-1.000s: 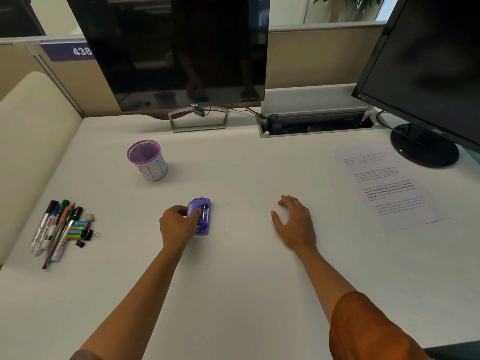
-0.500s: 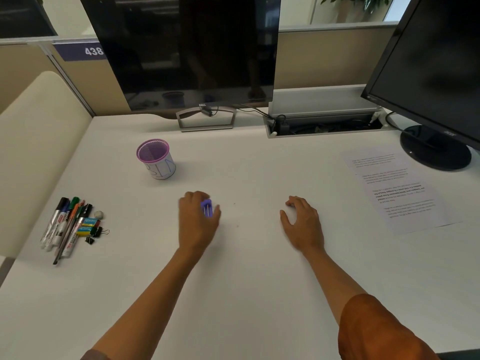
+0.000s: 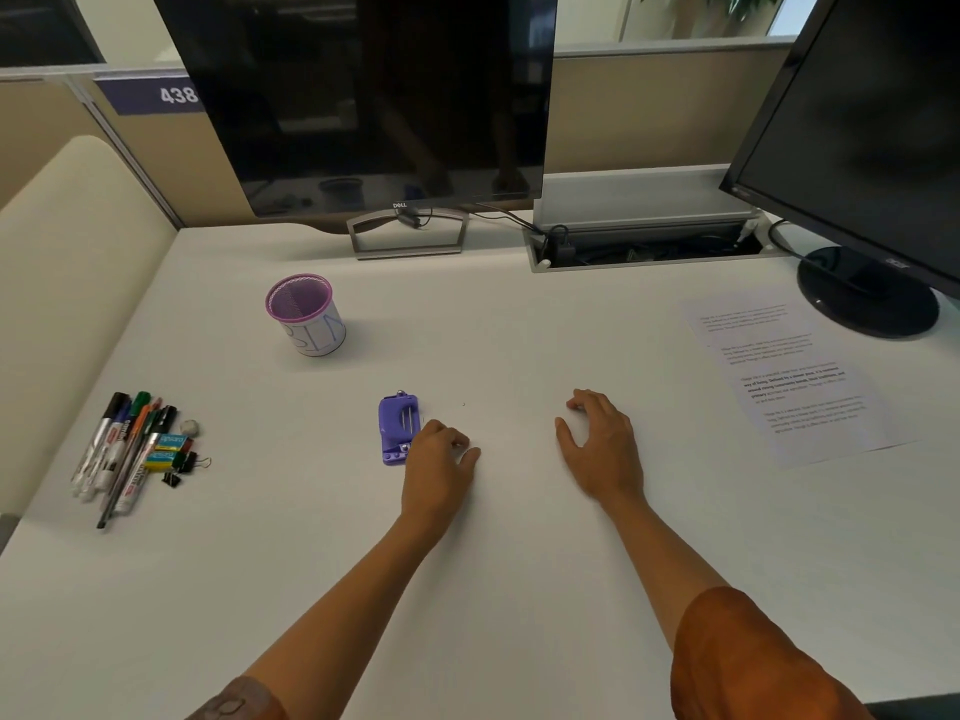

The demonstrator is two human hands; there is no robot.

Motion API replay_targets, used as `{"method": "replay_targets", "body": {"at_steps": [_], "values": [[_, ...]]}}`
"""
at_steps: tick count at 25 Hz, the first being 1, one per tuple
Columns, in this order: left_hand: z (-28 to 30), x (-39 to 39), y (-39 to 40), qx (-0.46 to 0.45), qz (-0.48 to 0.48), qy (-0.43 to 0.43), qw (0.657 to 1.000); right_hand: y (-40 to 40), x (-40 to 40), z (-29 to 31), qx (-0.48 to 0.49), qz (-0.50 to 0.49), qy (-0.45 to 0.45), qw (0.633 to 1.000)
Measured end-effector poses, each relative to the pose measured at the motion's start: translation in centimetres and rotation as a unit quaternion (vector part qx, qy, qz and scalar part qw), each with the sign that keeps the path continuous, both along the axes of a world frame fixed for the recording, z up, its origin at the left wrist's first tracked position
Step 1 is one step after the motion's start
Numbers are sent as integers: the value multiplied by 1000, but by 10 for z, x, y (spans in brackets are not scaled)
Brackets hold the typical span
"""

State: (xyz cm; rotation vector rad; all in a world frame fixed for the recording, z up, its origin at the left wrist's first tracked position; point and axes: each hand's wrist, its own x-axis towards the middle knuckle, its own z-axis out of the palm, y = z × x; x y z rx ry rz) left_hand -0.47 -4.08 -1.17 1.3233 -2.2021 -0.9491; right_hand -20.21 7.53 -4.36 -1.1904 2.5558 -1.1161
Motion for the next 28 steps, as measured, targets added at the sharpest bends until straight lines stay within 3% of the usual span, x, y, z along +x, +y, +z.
{"method": "replay_targets", "body": {"at_steps": [13,20,25,28], "values": [[0,-5,-5,33,34,-2,999,-1,1,2,-11,-1,11,1000],[-7,-7,-2,6,-29,-24,999,-1,2,2,7,0,12,1000],[-16,2,5,-39,-68,-6,997,-11,5,5,-7,45,63,997],[-19,9,8,-38,-65,38,996,-36,27,7,-17,104,21,994]]}}
